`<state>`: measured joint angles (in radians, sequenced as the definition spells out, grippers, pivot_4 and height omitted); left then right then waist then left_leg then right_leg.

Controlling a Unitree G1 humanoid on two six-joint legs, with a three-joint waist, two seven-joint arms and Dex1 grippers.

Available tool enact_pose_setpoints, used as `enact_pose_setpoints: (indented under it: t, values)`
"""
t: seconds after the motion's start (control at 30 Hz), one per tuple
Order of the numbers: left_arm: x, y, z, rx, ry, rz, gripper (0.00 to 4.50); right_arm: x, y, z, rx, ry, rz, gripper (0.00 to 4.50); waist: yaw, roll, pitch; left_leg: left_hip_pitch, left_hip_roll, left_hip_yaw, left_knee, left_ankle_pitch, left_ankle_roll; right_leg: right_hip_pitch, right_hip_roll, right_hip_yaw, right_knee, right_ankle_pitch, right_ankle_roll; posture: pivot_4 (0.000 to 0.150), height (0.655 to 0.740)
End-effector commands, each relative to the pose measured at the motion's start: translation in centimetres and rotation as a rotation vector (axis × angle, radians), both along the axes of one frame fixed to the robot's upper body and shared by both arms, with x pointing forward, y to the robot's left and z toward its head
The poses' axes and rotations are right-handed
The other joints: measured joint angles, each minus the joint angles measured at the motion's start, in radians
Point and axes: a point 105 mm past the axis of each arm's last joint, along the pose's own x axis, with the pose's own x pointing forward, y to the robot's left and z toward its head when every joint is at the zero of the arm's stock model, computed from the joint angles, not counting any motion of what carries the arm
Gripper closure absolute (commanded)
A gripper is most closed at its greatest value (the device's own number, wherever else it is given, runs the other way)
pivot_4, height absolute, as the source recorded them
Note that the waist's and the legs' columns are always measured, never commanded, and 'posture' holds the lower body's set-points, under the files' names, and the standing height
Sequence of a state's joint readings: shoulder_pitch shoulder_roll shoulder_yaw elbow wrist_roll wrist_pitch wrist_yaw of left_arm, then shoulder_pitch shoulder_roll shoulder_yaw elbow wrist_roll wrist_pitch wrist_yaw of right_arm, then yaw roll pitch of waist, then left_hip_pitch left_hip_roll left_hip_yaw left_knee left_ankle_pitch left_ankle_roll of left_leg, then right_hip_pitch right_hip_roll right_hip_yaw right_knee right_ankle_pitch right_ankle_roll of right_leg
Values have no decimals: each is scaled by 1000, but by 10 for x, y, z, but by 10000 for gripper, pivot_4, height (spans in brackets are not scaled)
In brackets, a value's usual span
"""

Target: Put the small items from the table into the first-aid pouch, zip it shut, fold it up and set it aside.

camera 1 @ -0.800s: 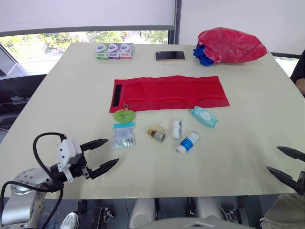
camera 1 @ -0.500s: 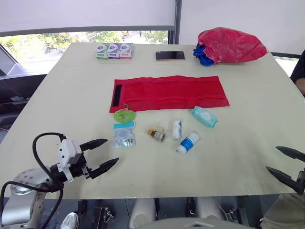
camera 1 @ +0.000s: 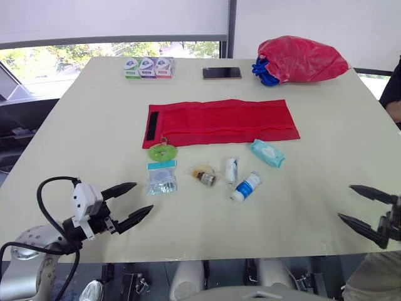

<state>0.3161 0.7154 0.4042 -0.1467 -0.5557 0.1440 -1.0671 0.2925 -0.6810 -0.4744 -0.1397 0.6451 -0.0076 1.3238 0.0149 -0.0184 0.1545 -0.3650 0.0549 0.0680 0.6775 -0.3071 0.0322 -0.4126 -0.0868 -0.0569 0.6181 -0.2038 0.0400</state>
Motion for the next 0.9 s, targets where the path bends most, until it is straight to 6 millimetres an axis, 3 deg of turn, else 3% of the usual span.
enact_pose_setpoints:
  t: [0.03,0.2,0.43,0.57,0.77,0.87,0.9]
  values:
    - [9,6,7,-16,44,93,0,12,25,16,12,-59,34,630,0,0,0,0,0,0,0,0,0,0,0,0,0,0,0,1500,7400]
    - [23,10,4,-33,128,183,0,23,62,31,10,-64,89,630,2,0,0,-1,-1,0,0,0,0,0,0,0,0,0,0,1500,7400]
    - [43,-6,3,-146,288,179,0,26,117,56,46,-81,210,630,0,-2,0,-2,-1,0,0,0,0,-1,0,0,0,0,0,1500,7400]
    - [45,-17,-1,-167,375,153,0,25,134,67,65,-69,248,630,0,-3,0,-2,-4,0,0,0,0,-1,0,0,0,0,-1,1500,7400]
    - [47,-18,-4,-260,480,174,0,23,142,72,63,-51,258,630,1,-3,0,-3,-7,-2,0,0,0,-1,-1,0,0,1,-2,1500,7400]
    - [48,-16,-3,-305,498,186,7306,25,140,72,59,-60,240,0,0,-3,0,-3,-8,-3,0,0,0,0,-1,0,0,1,-2,1500,7400]
    - [47,-17,-3,-308,503,183,12481,25,140,71,54,-60,237,0,-1,-3,0,-3,-8,-3,0,0,0,0,-1,0,0,1,-2,1500,7400]
